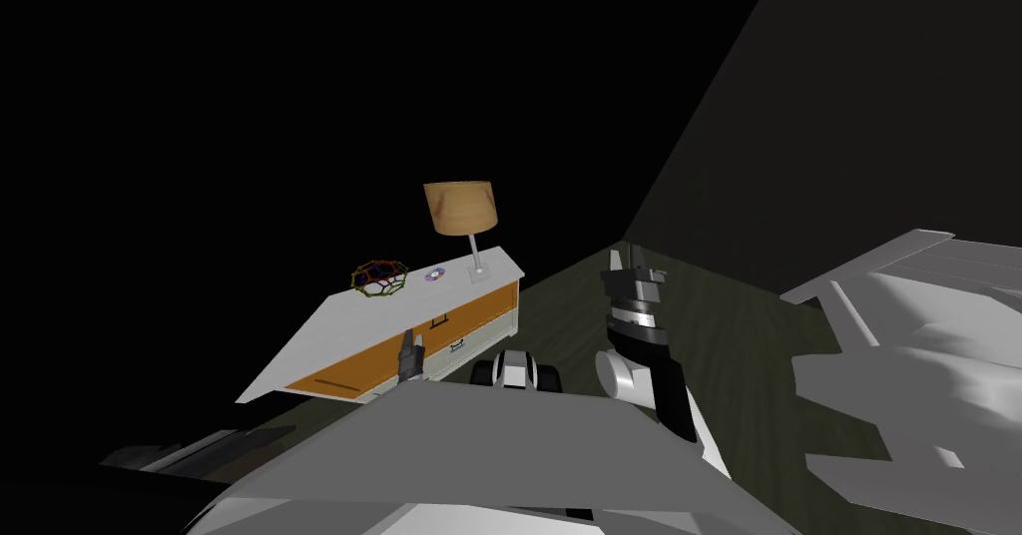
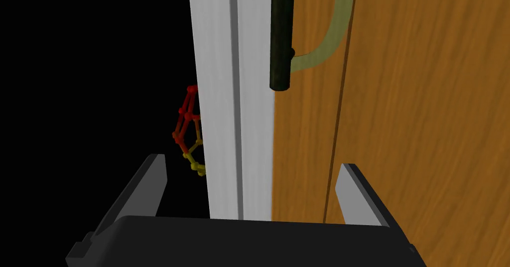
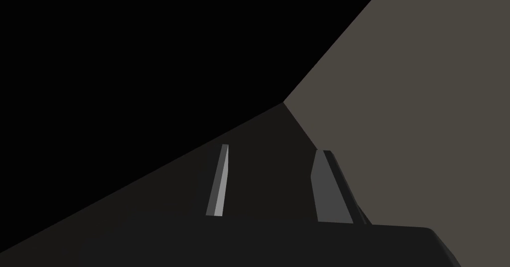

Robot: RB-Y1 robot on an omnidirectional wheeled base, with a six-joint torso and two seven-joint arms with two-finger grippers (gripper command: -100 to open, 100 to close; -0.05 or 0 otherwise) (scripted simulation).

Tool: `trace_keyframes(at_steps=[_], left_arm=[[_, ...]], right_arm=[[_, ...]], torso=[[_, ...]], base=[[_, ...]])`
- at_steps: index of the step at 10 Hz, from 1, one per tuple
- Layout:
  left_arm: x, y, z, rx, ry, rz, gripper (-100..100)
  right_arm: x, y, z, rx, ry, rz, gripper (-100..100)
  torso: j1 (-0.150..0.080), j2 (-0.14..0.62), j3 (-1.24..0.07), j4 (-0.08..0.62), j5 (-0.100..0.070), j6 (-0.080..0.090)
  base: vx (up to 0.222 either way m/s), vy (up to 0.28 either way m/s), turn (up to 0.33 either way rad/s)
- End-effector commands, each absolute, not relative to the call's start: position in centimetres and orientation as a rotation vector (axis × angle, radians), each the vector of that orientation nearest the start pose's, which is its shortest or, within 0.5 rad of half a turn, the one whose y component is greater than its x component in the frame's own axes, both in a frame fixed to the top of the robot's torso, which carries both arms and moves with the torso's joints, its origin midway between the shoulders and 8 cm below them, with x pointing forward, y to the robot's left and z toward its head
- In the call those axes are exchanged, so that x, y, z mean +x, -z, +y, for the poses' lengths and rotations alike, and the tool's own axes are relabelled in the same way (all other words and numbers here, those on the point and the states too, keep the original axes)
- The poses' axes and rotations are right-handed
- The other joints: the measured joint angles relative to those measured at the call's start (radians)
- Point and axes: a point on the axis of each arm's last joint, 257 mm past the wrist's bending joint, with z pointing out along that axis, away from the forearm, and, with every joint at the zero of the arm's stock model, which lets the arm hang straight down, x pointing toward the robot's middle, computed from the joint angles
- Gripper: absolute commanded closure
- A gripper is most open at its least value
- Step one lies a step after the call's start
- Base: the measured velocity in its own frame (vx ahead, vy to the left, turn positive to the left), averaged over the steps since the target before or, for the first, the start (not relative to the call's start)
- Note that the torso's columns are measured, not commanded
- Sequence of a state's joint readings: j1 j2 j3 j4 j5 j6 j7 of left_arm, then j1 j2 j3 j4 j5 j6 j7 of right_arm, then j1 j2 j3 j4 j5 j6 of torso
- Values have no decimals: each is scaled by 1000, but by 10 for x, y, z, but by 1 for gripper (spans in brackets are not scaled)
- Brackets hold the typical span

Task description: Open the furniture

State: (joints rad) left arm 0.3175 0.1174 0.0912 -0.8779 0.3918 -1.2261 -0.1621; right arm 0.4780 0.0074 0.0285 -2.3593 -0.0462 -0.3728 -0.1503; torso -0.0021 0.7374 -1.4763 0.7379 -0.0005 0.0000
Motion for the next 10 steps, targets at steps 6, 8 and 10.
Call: trace_keyframes(at_steps=[6,8,10], left_arm=[[244,386,402,-1219,786,726,-100],[256,380,414,-1207,790,732,-100],[267,376,424,-1205,795,736,-100]], right_arm=[[351,-43,-273,774,-1504,554,0],[351,-43,-273,774,-1504,554,0],[351,-43,-273,774,-1504,554,0]], torso=[[1,1,1,0,0,0],[4,2,1,0,1,0],[3,2,1,1,1,0]], base=[[69,-65,-7],[16,-29,15],[0,-36,31]])
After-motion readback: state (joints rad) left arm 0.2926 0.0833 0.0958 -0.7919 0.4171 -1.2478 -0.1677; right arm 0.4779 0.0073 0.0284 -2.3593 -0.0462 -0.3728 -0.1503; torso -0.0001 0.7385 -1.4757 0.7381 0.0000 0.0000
